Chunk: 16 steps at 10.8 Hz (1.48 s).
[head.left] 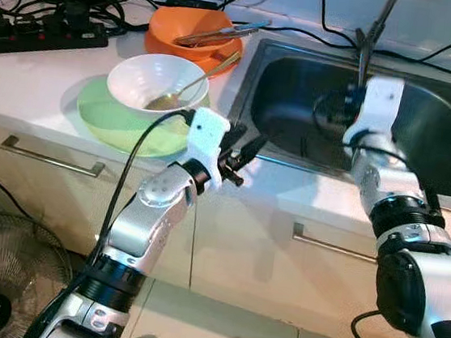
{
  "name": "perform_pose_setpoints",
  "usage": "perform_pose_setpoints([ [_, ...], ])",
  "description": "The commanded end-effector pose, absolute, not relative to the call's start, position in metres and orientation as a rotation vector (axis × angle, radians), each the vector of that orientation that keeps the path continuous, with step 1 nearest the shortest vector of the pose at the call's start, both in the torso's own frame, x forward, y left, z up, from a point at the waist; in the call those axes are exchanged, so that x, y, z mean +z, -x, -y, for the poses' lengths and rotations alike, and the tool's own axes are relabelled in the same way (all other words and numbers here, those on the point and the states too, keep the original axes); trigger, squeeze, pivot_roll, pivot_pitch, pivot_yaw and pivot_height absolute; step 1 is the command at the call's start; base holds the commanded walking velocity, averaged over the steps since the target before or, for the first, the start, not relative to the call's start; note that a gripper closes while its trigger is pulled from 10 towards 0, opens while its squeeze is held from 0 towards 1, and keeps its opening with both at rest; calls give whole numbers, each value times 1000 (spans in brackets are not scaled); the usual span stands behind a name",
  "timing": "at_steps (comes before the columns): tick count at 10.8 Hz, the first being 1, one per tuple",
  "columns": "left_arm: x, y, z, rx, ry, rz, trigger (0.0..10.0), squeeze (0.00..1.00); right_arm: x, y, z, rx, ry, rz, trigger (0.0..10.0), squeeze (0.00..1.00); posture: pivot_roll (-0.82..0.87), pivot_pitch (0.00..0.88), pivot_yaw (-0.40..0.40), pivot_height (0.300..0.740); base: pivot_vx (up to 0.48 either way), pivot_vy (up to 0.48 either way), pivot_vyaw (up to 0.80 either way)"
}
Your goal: Kitchen organization
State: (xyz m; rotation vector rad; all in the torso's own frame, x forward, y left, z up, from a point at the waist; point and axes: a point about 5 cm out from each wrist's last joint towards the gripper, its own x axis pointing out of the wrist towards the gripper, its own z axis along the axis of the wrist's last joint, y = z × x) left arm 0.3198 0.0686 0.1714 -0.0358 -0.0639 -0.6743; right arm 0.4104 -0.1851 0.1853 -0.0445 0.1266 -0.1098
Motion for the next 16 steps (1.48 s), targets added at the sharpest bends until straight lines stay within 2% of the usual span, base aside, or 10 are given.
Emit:
perform_pose_setpoints([
  [1, 162, -315, -67, -690, 7, 20, 10000, 0, 195, -413, 192, -145, 31, -125, 10000, 0, 104, 69, -44, 740, 0, 0, 0],
  [10, 150, -304, -68, -747, -69, -66, 10000, 0, 177, -411, 187, -136, 56, -241, 10000, 0, 135, 85, -62, 740, 0, 0, 0],
  [11, 150, -303, -68, -747, -72, -68, 10000, 0, 178, -411, 186, -133, 53, -241, 10000, 529, 136, 86, -62, 740, 0, 0, 0],
  [12, 150, -303, -68, -747, -75, -70, 10000, 0, 178, -411, 187, -134, 55, -241, 10000, 831, 138, 85, -63, 740, 0, 0, 0],
  [14, 150, -303, -69, -748, -78, -70, 10000, 0, 178, -411, 187, -132, 56, -241, 10000, 859, 137, 85, -62, 740, 0, 0, 0],
  [15, 150, -303, -68, -749, -80, -71, 10000, 0, 178, -411, 186, -129, 61, -238, 10000, 384, 135, 86, -61, 740, 0, 0, 0],
  [16, 150, -303, -68, -750, -81, -71, 10000, 0, 180, -412, 185, -124, 73, -229, 10000, 0, 133, 87, -60, 740, 0, 0, 0],
])
